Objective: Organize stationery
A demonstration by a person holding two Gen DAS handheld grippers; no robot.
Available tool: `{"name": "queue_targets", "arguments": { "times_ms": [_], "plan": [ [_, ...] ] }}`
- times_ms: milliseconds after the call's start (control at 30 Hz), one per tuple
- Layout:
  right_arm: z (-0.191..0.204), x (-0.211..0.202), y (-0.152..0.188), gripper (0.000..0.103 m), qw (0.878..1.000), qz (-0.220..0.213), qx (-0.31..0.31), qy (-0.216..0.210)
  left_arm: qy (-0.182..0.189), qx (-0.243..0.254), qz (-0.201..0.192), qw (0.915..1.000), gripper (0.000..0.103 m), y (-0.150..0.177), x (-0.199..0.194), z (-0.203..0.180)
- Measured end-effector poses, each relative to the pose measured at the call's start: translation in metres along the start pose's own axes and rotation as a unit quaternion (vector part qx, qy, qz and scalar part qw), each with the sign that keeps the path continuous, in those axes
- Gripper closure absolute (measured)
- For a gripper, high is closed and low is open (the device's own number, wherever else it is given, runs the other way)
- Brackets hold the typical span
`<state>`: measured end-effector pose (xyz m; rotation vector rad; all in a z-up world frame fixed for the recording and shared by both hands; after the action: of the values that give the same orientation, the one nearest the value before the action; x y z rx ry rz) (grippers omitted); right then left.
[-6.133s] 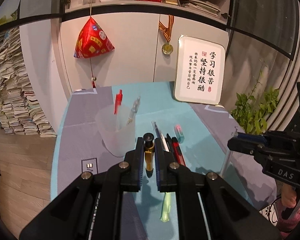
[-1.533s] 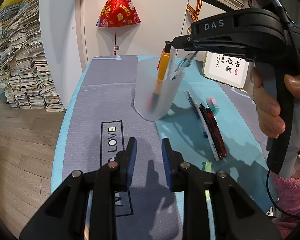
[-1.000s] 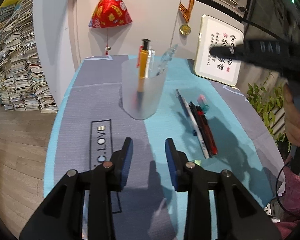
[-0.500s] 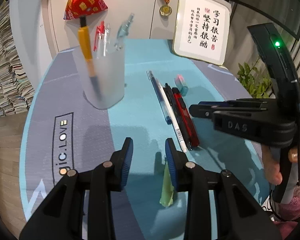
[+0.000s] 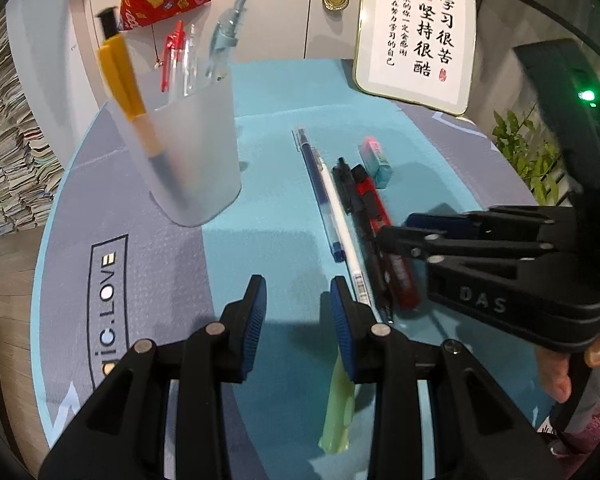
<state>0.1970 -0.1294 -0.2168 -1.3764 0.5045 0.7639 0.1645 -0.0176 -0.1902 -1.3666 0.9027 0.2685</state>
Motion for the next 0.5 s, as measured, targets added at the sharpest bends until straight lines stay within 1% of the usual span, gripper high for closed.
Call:
{"name": "queue_targets", "arguments": {
  "times_ms": [67,100,167,267,367,500],
  "plan": [
    [-0.008,-0.002,-0.002,0.079,1.0,-0.005,0.0,0.026,-0.001,0.004,0.004,1.0,0.072,0.0,0.006,-0.001],
    [-0.011,-0.002,-0.003,0.079,1.0,-0.005,0.003,0.03,-0.001,0.007,0.006,1.0,0.072,-0.001,0.009,-0.001],
    [-0.017,-0.003,-0.001,0.079,1.0,0.0,0.014,0.023,0.0,0.012,0.012,0.9999,0.072,-0.002,0.016,-0.003],
    [-0.019,-0.005,0.0,0.079,1.0,-0.001,0.014,0.017,0.001,0.018,0.019,0.9996,0.072,-0.005,0.027,-0.006],
    [-0.021,-0.007,0.002,0.079,1.0,-0.002,0.013,0.012,-0.003,0.034,0.014,0.9993,0.072,-0.009,0.033,-0.009],
    [-0.023,-0.01,0.003,0.079,1.0,-0.003,0.022,0.005,-0.001,0.038,0.013,0.9992,0.072,-0.015,0.039,-0.012]
  ]
}}
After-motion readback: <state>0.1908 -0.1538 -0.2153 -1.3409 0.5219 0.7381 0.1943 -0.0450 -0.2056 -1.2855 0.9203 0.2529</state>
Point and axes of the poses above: each gripper's, at about its wrist camera, not at the fingertips, and x roughly the way its jaws point, z to its left, y to its underside, the point moved 5 cm from there along x, roughly the way its jaws point, and after that the axes turned 12 degrees about -z, right-handed, at the moved point
